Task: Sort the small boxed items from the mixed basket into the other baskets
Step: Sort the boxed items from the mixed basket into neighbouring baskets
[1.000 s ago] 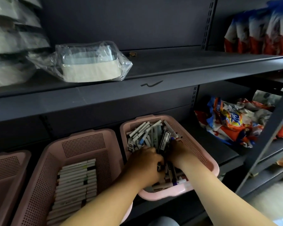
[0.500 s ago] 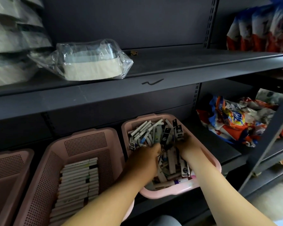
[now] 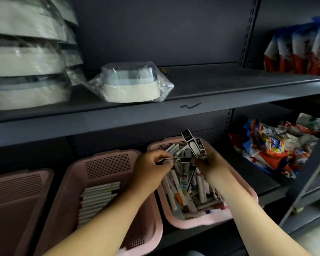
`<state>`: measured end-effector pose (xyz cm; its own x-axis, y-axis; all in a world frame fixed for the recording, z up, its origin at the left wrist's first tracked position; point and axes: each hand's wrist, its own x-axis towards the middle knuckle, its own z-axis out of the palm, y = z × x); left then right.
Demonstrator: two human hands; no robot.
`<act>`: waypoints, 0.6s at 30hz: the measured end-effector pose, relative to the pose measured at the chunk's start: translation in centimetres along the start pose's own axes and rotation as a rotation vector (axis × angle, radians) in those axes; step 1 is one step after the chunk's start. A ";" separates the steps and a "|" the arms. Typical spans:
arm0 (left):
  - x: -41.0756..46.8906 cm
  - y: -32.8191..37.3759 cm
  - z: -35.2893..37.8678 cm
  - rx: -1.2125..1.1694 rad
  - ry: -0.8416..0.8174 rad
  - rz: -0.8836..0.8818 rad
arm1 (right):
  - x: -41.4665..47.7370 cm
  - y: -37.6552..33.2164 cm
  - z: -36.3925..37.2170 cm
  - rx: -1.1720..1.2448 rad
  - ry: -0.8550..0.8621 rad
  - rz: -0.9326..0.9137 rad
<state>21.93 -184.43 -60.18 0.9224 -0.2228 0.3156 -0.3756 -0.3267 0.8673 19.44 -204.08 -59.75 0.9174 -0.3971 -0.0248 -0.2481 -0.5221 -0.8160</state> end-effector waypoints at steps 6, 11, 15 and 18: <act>-0.8 0.1 -5.4 -0.108 0.111 -0.082 | -2.0 -4.1 3.4 0.146 -0.143 -0.094; -2.6 -1.6 -10.2 0.027 0.236 -0.113 | -4.5 -7.7 8.8 0.237 -0.327 -0.125; -4.5 -3.5 -16.8 0.220 0.275 -0.097 | -6.1 -11.3 12.5 0.232 -0.374 -0.159; -6.5 -4.9 -22.6 0.353 0.282 -0.092 | -7.6 -14.2 15.8 0.306 -0.433 -0.169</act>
<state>19.79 -160.61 -57.79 0.9234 0.0642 0.3784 -0.2538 -0.6375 0.7275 20.96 -181.68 -57.09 0.9967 0.0529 -0.0611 -0.0437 -0.2828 -0.9582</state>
